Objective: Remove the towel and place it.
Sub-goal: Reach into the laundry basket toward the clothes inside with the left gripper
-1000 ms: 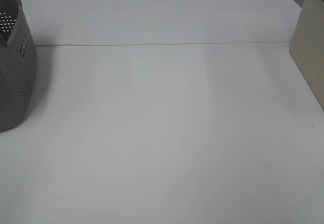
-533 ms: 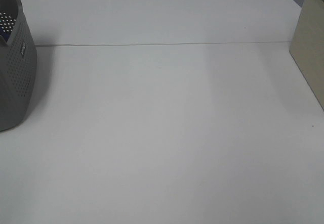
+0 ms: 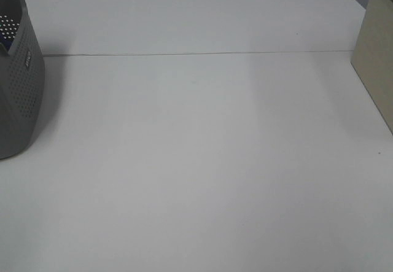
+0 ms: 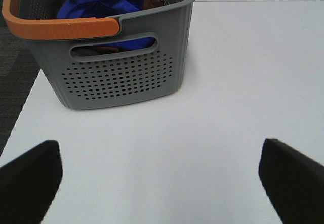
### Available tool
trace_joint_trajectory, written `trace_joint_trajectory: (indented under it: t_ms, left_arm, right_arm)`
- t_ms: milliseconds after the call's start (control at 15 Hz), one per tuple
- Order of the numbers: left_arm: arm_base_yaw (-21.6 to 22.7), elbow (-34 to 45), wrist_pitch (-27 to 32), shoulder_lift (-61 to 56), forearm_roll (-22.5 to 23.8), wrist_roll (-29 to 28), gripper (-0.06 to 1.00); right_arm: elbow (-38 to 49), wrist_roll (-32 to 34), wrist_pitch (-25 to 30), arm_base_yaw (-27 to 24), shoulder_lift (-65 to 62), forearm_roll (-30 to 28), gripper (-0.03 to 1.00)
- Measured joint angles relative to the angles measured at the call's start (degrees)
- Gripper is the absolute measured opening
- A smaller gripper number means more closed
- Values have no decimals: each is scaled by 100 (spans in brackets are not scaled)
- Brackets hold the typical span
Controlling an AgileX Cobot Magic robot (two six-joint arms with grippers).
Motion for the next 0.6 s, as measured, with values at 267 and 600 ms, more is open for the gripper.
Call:
trace_joint_trajectory:
  t_ms: [267,600]
  left_arm:
    - [0,0,0,0,0,0,99]
    - [0,0,0,0,0,0,99]
  right_arm:
    - [0,0,0,0,0,0,76]
    - [0,0,0,0,0,0,76]
